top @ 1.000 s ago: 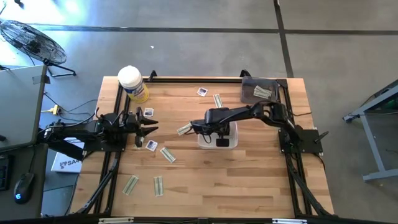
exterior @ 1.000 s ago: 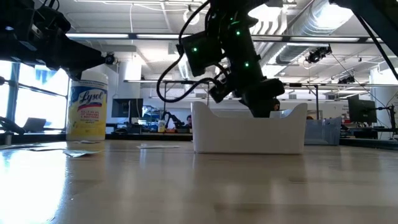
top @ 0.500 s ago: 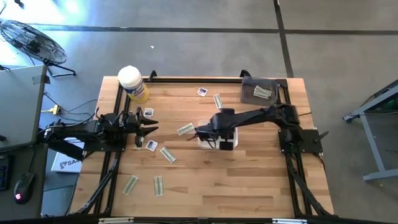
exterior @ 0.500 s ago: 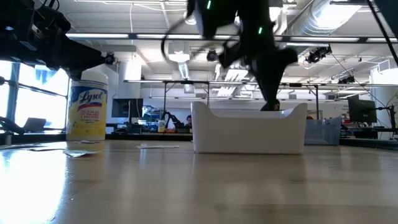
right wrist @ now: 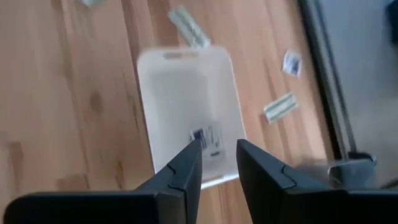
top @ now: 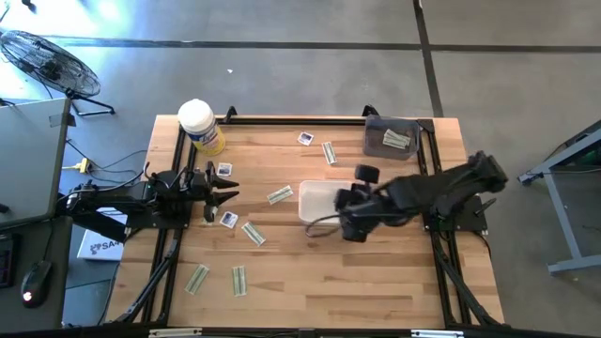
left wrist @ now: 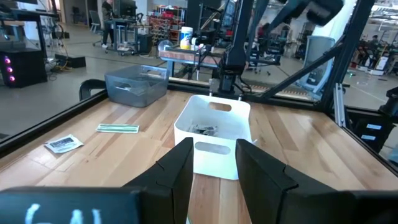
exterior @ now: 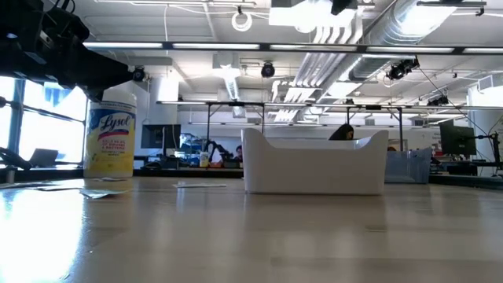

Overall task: Pick & Place First Aid Supplies
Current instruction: Put the green bandage into the black bin

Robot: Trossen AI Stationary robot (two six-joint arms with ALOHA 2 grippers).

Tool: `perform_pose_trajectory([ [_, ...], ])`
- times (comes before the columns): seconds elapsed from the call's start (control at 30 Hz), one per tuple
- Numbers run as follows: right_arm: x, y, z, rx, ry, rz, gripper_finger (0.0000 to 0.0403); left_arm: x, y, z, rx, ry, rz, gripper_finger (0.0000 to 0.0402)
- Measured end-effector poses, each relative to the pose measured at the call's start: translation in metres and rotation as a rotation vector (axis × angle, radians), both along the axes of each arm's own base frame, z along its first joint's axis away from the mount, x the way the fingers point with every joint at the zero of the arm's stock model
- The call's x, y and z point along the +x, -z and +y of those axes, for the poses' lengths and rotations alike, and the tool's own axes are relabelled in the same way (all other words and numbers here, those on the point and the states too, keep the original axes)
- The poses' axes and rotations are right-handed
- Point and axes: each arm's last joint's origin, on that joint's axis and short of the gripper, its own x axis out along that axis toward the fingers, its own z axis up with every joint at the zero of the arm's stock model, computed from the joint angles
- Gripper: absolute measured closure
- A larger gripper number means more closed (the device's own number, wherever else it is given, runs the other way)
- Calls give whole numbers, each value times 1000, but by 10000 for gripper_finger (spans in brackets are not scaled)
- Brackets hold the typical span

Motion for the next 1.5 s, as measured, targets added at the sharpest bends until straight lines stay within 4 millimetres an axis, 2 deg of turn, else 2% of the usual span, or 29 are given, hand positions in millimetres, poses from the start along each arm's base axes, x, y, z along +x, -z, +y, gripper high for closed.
perform_pose_trajectory([
  [0.23,-29,-16,38,-21,-35,-145,309,0,0,0,-15,1,-5,283],
  [0.4,-41,-16,58,18,-37,-177,309,0,-1,0,-129,3,-33,283],
  [0.53,-43,-10,72,25,-21,-192,309,0,-3,1,-151,-23,-54,283],
  [0.73,-34,14,106,6,-60,-188,309,0,-1,1,-187,-19,-36,283],
  [1.0,-15,62,151,18,-81,-167,309,2,3,-1,-270,21,-7,283],
  [1.1,-4,83,164,32,-110,-147,309,3,5,-3,-291,102,10,283],
  [1.3,12,113,178,67,-138,-111,309,6,-12,-15,-343,304,-134,283],
  [1.5,14,119,177,30,-149,-85,309,13,-19,-39,-310,396,-174,283],
])
